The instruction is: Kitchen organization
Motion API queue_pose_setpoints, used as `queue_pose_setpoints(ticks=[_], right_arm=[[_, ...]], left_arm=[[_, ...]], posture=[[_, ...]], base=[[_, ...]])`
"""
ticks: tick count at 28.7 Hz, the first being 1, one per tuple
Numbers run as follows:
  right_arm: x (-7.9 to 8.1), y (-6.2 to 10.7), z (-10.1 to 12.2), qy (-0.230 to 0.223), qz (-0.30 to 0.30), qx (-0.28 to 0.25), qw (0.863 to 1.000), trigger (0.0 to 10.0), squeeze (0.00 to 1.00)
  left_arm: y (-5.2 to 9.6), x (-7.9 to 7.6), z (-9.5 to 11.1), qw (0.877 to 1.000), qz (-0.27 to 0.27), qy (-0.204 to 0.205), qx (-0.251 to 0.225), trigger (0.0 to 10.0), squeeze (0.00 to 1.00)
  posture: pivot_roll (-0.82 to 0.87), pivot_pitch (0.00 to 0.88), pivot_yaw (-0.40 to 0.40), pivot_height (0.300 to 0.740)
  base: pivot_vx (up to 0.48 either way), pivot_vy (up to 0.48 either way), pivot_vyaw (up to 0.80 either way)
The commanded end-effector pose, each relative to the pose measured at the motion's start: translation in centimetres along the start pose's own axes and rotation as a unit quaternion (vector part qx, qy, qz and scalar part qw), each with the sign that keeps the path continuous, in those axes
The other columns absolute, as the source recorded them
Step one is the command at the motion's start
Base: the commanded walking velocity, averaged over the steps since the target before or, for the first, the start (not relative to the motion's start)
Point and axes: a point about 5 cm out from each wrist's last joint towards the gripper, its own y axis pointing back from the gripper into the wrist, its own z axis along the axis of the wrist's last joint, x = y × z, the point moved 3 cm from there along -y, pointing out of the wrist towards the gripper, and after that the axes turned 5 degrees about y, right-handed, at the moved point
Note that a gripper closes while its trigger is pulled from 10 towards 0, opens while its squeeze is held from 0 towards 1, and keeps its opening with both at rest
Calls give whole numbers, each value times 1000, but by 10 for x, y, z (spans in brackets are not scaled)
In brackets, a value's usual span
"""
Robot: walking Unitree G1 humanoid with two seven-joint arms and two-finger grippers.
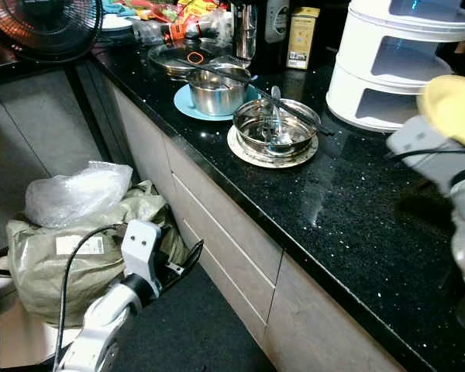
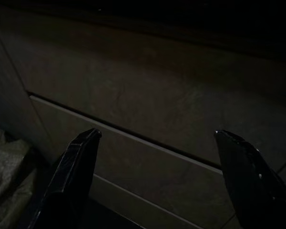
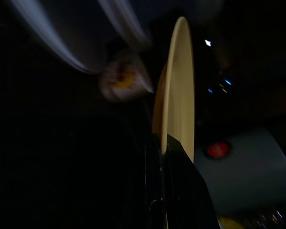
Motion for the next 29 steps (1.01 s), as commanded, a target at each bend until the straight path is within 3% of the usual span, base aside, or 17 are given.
queue_pose_setpoints(ticks=[1,3,4,6,8,11,13,14,15,16,17,18,19,21,22,24,29], right_arm=[[4,0,-7,-18,2,13,1000,6431,0],[5,0,-8,-33,3,17,999,6431,0],[7,0,-9,-46,9,17,999,10000,0],[8,0,-9,-49,10,17,999,10000,0],[8,1,-2,-82,10,-8,997,10000,0],[3,3,13,-214,1,-69,974,10000,0],[-4,4,17,-275,-14,-95,957,10000,0],[-4,4,17,-275,-14,-95,957,10000,0],[-13,7,18,-346,-36,-120,930,10000,0],[-16,8,19,-372,-41,-131,918,10000,0],[-17,11,22,-418,-33,-153,895,10000,0],[-17,11,22,-418,-33,-153,895,10000,0],[-19,15,26,-459,-30,-178,870,10000,0],[-24,19,29,-510,-27,-208,834,10000,0],[-24,19,29,-510,-27,-208,834,10000,0],[-27,23,31,-537,-20,-235,810,10000,0],[-29,37,47,-561,28,-301,770,10000,0]], left_arm=[[1,-3,2,1000,-10,-11,-3,10000,0],[1,-4,2,1000,-12,-12,-3,10000,0],[0,-5,2,1000,-15,-14,-4,10000,0],[0,-5,2,1000,-16,-14,-4,10000,0],[0,-6,2,1000,-18,-15,-4,10000,0],[0,-6,2,1000,-21,-15,-4,10000,0],[0,-6,2,1000,-22,-15,-4,10000,0],[0,-6,2,1000,-22,-15,-4,10000,0],[0,-6,2,1000,-23,-15,-4,10000,0],[0,-6,2,1000,-23,-15,-4,10000,0],[0,-6,2,1000,-23,-15,-4,10000,0],[0,-6,2,1000,-23,-15,-4,10000,0],[0,-6,2,1000,-24,-15,-4,10000,0],[0,-6,2,1000,-25,-14,-3,10000,0],[0,-6,2,1000,-25,-14,-3,10000,0],[0,-6,2,1000,-26,-14,-3,10000,0],[0,-6,1,1000,-27,-14,0,10000,0]], posture=[[37,0,-16,740],[37,0,-14,740],[37,0,-14,740],[37,0,-14,740],[35,0,-11,740],[35,0,-10,740],[35,0,-10,740],[35,0,-10,740],[33,0,-5,740],[33,0,-5,740],[31,0,-2,740],[31,0,-2,740],[32,0,0,740],[32,0,3,740],[32,0,3,740],[32,0,6,740],[32,0,9,740]], base=[[0,0,0],[0,0,0],[0,0,0],[0,0,0],[0,0,0],[0,0,0],[0,0,0],[0,0,0],[0,0,0],[0,0,0],[0,0,0],[0,0,0],[0,0,0],[0,0,0],[0,0,0],[0,0,0],[0,0,0]])
